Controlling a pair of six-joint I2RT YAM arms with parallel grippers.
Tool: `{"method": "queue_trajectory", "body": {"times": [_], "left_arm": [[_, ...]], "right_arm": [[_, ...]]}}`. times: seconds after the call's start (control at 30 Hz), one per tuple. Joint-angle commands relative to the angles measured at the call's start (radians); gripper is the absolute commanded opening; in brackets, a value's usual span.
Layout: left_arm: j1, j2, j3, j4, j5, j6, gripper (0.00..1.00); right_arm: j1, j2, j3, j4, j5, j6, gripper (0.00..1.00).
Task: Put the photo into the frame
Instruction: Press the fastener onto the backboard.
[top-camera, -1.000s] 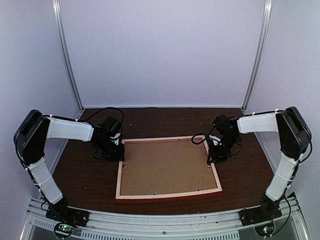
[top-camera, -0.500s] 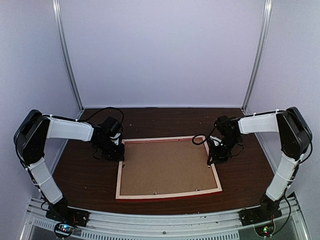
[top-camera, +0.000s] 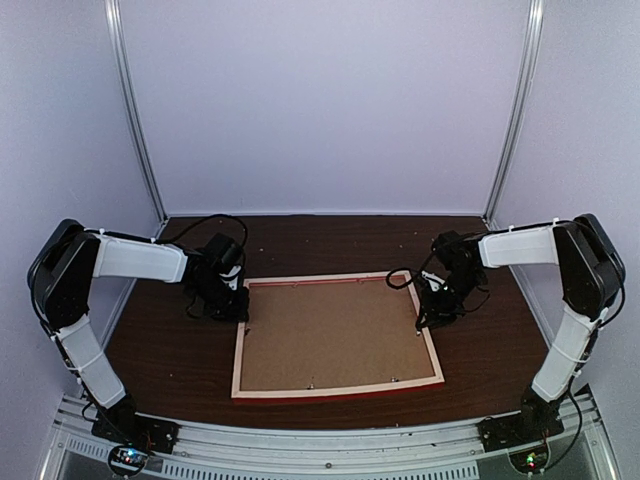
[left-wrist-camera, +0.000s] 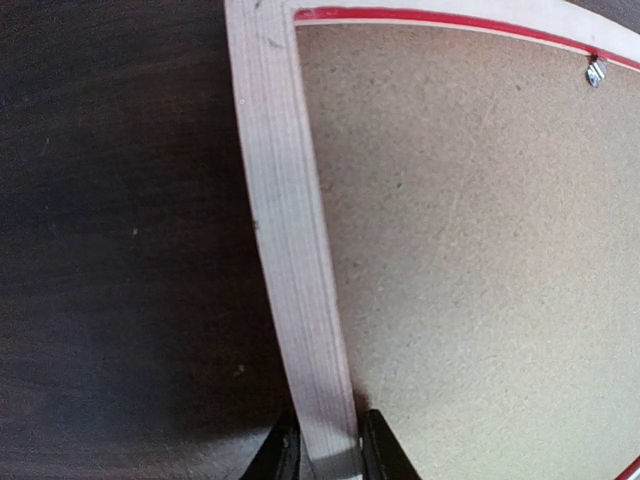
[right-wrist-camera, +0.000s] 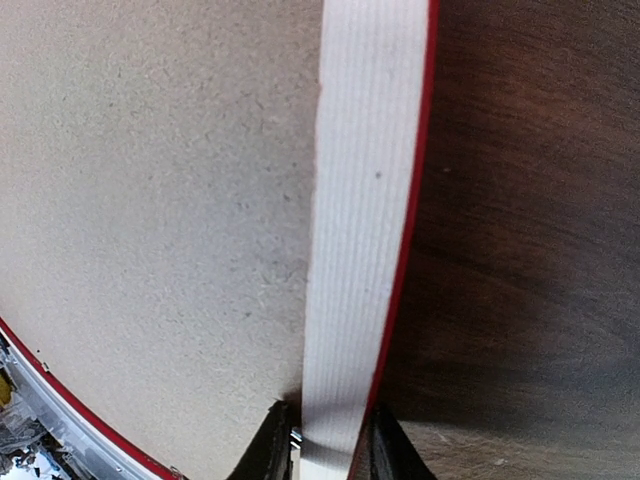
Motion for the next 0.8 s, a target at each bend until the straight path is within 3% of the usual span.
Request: {"method": "queue_trajectory", "body": {"times": [0.0,0.47,0.77], "left_arm": [[-0.014,0.042,-0.006,0.003,0.020,0.023,0.23],[-0.014,0.031,-0.014,-0.003,0.007,0.022,0.23],[-0.014,0.028,-0.015,-0.005,0.008,0.022,0.23]], "right_arm": [[-0.002,0.000,-0.026,-0.064,0.064,-0.048,0.24],[0.013,0.048,0.060,-0.200,0.140,-0.155,0.19],[0.012,0.081,0.097,-0.170,0.001,-0.159,0.23]]}}
